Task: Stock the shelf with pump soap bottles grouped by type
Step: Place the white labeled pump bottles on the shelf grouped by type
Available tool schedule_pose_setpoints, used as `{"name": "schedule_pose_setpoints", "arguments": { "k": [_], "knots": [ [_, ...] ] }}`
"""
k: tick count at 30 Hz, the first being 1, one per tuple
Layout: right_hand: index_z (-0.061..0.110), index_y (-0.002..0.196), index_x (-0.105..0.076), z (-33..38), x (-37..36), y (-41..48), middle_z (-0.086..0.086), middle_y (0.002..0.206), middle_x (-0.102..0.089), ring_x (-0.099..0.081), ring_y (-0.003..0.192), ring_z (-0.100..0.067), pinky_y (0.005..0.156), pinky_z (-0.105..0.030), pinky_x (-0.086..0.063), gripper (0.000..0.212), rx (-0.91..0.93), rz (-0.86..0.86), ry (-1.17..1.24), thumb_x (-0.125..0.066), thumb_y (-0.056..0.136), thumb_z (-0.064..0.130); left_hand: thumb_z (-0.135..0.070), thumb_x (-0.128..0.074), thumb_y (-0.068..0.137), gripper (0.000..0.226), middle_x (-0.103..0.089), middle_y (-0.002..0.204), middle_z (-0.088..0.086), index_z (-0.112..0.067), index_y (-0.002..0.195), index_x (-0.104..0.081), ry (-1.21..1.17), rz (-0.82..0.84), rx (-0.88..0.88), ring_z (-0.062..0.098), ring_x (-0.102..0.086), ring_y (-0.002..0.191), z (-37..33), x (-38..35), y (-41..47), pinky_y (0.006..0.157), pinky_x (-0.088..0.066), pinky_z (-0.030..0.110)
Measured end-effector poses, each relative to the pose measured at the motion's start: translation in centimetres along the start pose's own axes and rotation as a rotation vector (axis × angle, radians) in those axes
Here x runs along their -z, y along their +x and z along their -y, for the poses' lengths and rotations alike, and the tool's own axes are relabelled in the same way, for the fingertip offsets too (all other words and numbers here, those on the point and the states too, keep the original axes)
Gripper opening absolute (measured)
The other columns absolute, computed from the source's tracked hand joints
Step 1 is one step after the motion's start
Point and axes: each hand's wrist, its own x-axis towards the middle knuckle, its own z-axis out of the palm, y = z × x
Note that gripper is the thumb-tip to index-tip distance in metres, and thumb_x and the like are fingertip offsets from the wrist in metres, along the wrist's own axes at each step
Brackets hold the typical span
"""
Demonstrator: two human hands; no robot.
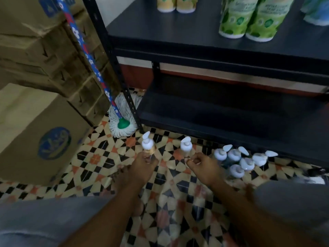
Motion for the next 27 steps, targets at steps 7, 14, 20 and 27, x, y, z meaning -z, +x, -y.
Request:
{"name": "schedule_pose_setpoints", "arguments": {
  "k": [7,14,20,27],
  "knots": [
    [0.019,0.131,-0.051,-4.4,-5.7,6.7,-0.005,0.121,-0.06,-0.061,0.108,-0.024,0.09,-0.046,-0.054,0.076,-0.153,-0.01,0.071,-0.062,0.074,0.069,-0.023,-0.082,0.083,0.048,-0.066,0.093,0.005,-0.024,0.102,-0.038,-0.068,-0.032,0.107,0.02,-0.065,0.084,3.7,-4.0,7.6,0.082,-0.054,0.037],
    [0.027,0.149,-0.034,-6.0,-8.3,11.8,-0.008,0.146,-0.047,-0.05,0.13,-0.031,0.105,-0.051,-0.047,0.096,-0.235,-0.058,0.108,-0.077,0.071,0.063,-0.019,-0.081,0.085,0.064,-0.059,0.126,0.018,-0.001,0.132,-0.041,0.016,-0.147,0.103,0.031,-0.059,0.112,4.9,-5.7,11.9,0.081,-0.039,0.027],
    [0.029,0.144,-0.043,-6.6,-9.1,13.9,-0.004,0.134,-0.057,-0.055,0.122,-0.028,0.1,-0.046,-0.049,0.078,-0.193,-0.076,0.098,-0.076,0.078,0.053,-0.032,-0.084,0.081,0.068,-0.061,0.122,0.018,-0.009,0.134,-0.047,0.134,-0.194,0.043,0.04,-0.059,0.112,6.2,-5.1,15.1,0.09,-0.05,0.044],
    [0.018,0.131,-0.055,-6.6,-7.5,12.2,-0.009,0.123,-0.059,-0.057,0.112,-0.03,0.093,-0.041,-0.049,0.069,-0.166,-0.088,0.086,-0.078,0.076,0.052,-0.034,-0.086,0.077,0.066,-0.063,0.118,0.014,-0.012,0.132,-0.056,0.147,-0.165,0.076,0.033,-0.062,0.102,6.5,-4.8,13.1,0.082,-0.05,0.038]
  ]
}}
